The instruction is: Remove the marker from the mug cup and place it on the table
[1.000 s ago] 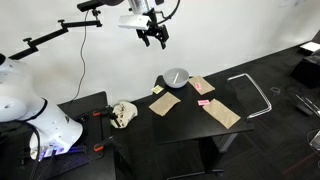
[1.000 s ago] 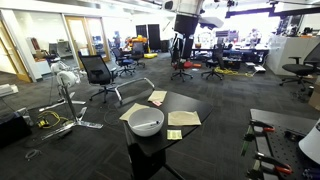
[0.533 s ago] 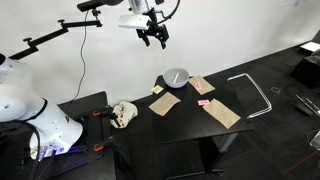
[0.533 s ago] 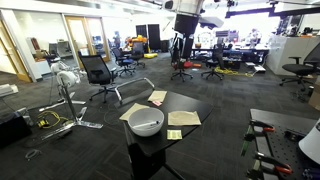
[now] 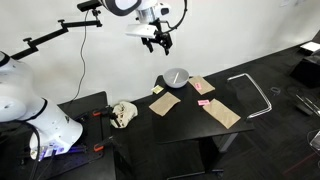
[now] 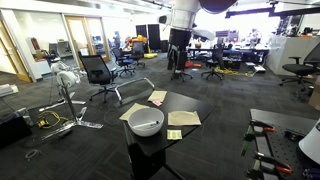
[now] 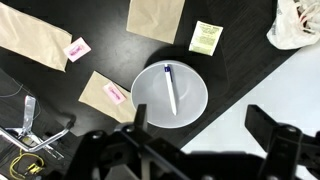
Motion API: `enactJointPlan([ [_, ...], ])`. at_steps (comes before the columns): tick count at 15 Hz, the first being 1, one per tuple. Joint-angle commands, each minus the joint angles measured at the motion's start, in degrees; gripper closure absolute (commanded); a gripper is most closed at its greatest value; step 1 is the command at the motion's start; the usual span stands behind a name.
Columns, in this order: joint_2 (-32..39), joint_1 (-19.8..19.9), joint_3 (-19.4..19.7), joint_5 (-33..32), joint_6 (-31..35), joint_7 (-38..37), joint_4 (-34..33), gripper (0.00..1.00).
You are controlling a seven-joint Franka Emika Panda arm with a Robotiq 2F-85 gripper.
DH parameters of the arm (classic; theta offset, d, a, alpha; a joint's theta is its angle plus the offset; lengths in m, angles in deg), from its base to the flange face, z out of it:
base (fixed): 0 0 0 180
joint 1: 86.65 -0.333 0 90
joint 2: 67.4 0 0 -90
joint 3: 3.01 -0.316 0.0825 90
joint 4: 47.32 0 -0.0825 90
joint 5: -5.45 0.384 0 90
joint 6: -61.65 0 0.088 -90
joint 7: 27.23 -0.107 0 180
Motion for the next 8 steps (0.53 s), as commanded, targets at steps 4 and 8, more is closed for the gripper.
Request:
enactJointPlan([
  [4, 9.9, 1.9, -2.7, -0.2, 3.0, 4.0, -7.1, 0.00],
  [8, 15.1, 2.9, -4.4, -0.5, 2.6, 4.0, -11.3, 0.00],
])
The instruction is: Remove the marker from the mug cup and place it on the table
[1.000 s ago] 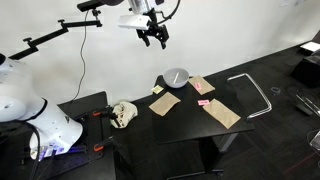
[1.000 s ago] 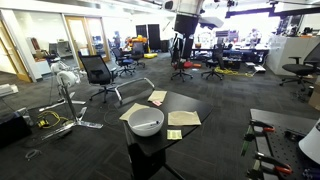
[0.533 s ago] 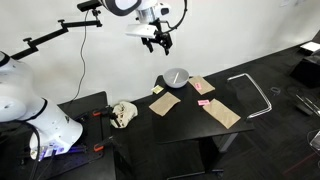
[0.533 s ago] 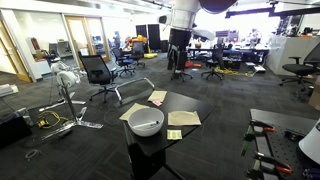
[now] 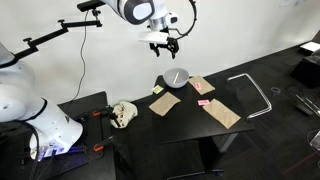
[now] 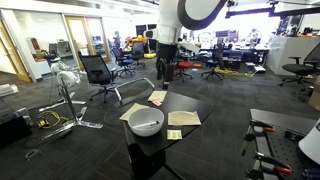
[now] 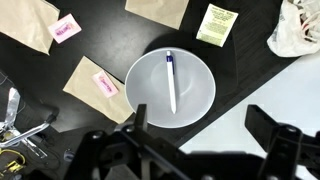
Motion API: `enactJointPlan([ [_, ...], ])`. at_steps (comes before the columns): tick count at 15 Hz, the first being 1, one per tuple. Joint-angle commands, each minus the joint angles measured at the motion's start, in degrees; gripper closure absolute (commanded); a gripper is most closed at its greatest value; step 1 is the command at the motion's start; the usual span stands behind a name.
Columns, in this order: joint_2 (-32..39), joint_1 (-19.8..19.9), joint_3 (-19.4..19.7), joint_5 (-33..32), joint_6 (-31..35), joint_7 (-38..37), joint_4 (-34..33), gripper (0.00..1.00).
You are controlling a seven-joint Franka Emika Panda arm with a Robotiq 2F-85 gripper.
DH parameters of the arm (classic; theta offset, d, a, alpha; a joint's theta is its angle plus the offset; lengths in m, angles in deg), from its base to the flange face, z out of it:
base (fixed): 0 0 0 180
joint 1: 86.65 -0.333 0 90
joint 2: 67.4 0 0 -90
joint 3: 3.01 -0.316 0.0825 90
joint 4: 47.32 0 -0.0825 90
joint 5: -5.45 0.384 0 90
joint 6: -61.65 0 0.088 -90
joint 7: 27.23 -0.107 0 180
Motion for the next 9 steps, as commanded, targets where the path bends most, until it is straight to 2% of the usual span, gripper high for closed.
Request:
enactJointPlan([
  [1, 5.6, 2.0, -2.3, -0.4, 0.1, 1.1, -5.5, 0.00],
  [9, 14.2, 4.4, -5.8, -0.6, -1.1, 4.3, -13.0, 0.00],
])
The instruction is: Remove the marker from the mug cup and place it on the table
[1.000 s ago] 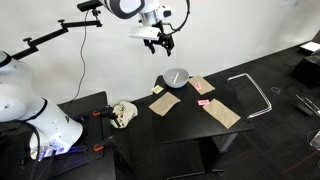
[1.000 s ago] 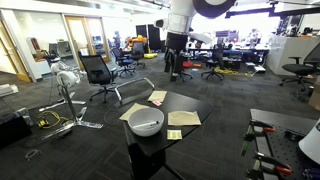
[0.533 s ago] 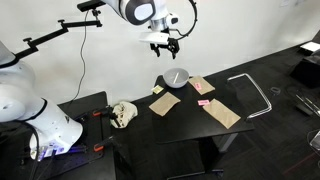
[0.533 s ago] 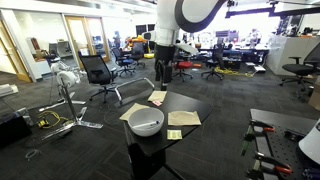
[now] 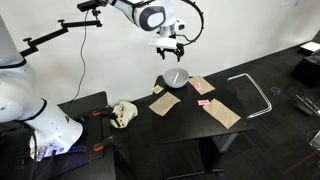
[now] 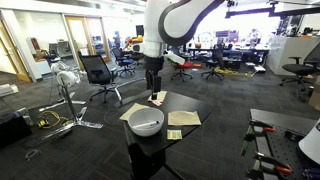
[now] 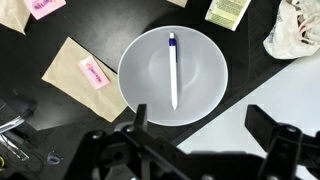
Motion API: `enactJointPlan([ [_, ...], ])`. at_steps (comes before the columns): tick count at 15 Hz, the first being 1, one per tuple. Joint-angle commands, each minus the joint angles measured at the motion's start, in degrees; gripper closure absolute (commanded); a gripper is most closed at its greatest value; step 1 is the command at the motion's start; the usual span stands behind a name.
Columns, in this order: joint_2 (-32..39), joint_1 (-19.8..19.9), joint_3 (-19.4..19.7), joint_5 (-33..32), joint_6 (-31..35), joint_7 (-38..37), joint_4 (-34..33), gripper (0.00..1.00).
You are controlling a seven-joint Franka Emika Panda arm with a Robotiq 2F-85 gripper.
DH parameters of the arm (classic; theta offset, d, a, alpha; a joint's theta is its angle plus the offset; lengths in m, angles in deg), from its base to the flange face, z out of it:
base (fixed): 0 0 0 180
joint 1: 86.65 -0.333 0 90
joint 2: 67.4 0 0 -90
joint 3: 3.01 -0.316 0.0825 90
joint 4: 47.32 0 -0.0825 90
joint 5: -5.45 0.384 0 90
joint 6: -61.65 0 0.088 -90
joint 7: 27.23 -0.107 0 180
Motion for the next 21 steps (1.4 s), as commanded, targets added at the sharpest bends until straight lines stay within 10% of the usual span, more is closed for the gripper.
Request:
enactJointPlan([
  [1, 4.0, 1.8, -2.2, -0.9, -1.1, 3.2, -4.3, 0.00],
  [14, 10.3, 1.6, -3.0, -3.7, -1.4, 2.2, -7.6, 0.00],
  [21, 13.6, 1.6, -3.0, -4.0, -1.6, 1.9, -9.5, 0.37],
])
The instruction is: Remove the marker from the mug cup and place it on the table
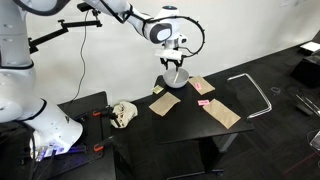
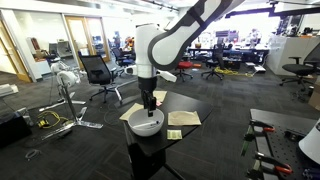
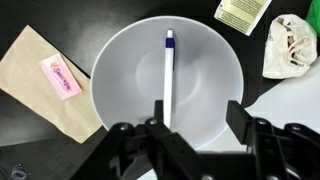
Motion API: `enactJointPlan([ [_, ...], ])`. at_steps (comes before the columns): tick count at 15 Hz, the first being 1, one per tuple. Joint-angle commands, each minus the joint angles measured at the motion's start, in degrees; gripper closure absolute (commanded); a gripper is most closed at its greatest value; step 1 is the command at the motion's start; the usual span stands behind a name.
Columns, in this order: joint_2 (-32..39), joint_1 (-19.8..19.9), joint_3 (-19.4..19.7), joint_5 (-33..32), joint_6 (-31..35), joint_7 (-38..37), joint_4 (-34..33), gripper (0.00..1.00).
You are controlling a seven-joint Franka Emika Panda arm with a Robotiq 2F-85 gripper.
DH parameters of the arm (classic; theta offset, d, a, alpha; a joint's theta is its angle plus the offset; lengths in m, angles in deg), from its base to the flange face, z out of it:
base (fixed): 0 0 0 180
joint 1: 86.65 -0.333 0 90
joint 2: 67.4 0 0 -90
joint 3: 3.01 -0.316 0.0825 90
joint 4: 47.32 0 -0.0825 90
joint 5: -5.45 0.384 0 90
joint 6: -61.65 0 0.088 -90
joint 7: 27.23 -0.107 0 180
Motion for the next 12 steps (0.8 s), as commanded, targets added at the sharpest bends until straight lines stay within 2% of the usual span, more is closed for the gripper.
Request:
enactJointPlan([
  [1, 2.4, 0.9, -0.9, -1.5, -1.6, -0.5, -3.0, 0.36],
  [7, 5.9, 0.7, -0.8, -2.0, -1.9, -0.8, -6.5, 0.35],
  [12, 8.6, 0.6, -0.9, -2.2, -2.4, -0.9, -9.3, 0.41],
])
